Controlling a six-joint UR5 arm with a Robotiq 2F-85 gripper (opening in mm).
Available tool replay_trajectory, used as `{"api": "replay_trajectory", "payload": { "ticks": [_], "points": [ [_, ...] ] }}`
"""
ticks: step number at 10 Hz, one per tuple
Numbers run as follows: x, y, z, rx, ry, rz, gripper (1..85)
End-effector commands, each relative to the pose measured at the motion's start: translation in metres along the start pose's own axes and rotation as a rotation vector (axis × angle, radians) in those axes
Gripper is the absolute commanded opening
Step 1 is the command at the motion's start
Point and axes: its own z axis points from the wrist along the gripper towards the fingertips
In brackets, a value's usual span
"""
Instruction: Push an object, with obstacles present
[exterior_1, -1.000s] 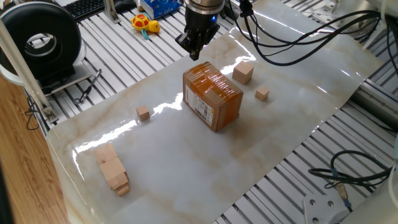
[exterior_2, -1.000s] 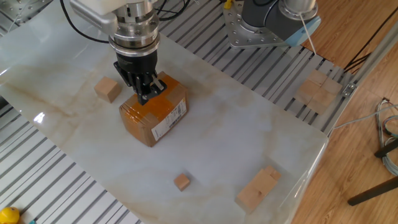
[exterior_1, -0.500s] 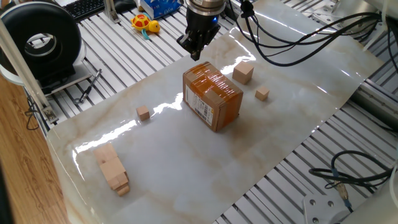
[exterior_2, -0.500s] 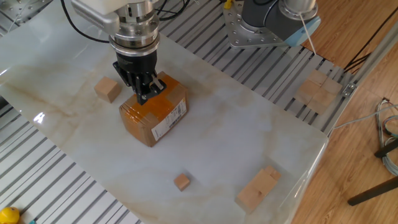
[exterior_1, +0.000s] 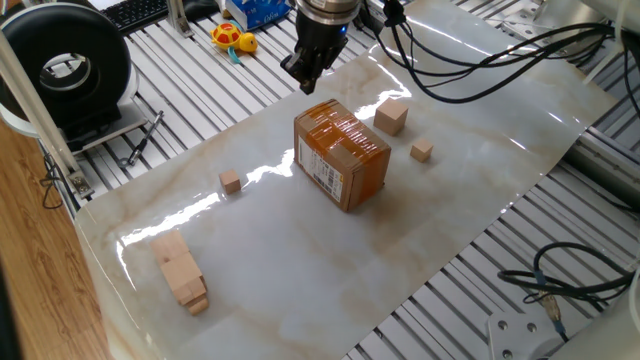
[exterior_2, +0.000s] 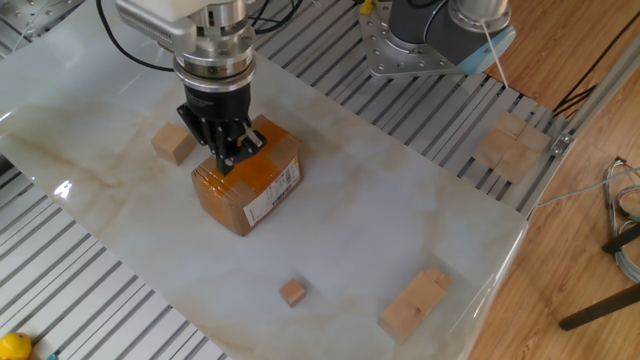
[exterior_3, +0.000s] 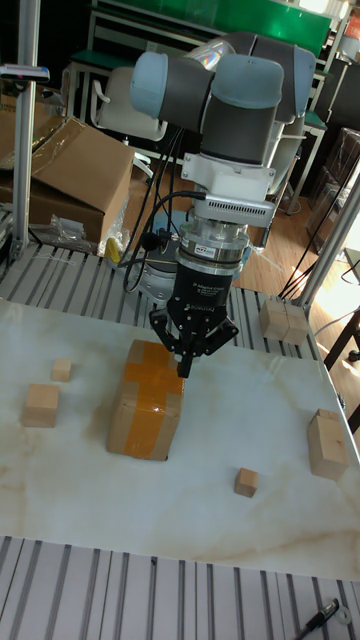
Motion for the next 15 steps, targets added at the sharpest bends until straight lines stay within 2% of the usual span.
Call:
{"api": "replay_trajectory", "payload": {
  "ticks": [1,6,7,14,15],
  "points": [
    [-0.001,-0.007,-0.001,0.023,-0.003,-0.020,1.3],
    [0.006,-0.008,-0.001,0.028,0.022,-0.004,1.3],
    [0.007,-0.005,-0.001,0.017,0.026,-0.004,1.3],
    [0.010,-0.003,-0.002,0.008,0.039,0.006,1.3],
    [0.012,-0.008,-0.003,0.015,0.043,-0.012,1.3]
  ]
}}
